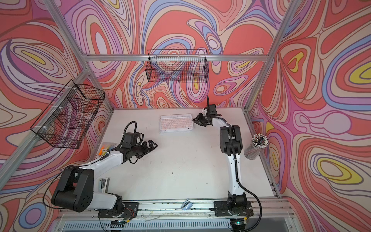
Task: Stack the numeric keypads
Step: Place the numeric keypad at the numeric keypad.
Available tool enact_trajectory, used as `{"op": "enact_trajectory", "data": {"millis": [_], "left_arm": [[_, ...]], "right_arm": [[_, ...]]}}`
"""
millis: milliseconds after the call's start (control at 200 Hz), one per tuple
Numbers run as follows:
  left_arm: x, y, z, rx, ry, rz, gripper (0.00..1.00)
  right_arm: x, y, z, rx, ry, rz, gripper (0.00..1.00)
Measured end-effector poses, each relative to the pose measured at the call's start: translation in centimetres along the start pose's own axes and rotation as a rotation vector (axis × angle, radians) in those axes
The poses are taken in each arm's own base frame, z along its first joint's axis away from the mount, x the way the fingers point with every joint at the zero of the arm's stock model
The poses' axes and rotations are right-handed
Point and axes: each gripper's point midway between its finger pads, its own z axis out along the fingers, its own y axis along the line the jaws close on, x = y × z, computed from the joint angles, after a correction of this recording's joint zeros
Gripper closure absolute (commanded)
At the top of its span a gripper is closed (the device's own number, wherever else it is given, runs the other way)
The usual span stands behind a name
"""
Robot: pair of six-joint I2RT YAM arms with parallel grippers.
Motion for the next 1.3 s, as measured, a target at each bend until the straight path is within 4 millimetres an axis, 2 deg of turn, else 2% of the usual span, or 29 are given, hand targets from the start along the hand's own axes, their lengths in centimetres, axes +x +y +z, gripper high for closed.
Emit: {"op": "enact_trajectory", "data": {"millis": [1007, 1137, 1212, 1302], "left_arm": [[-0.4, 0.1, 0.3, 0.001, -0.019, 0.001, 0.04], [-0.2, 0.5, 0.1, -0.012, -0.044, 0.0, 0.02], [-0.2, 0.4, -0.7, -0.028, -0.088, 0.018, 0.01], [-0.8, -0.4, -2.1, -0.056, -0.179, 0.064, 0.0]], "right_arm": [[0.8, 0.4, 0.5, -0.031, 0.009, 0.0, 0.97], [2.0, 0.3, -0.7, -0.004, 0.01, 0.0, 0.97], [3.0, 0.5, -2.3, 0.017, 0.006, -0.006, 0.97], [4.5, 1.5, -5.1, 0.038, -0.023, -0.042, 0.96]]}}
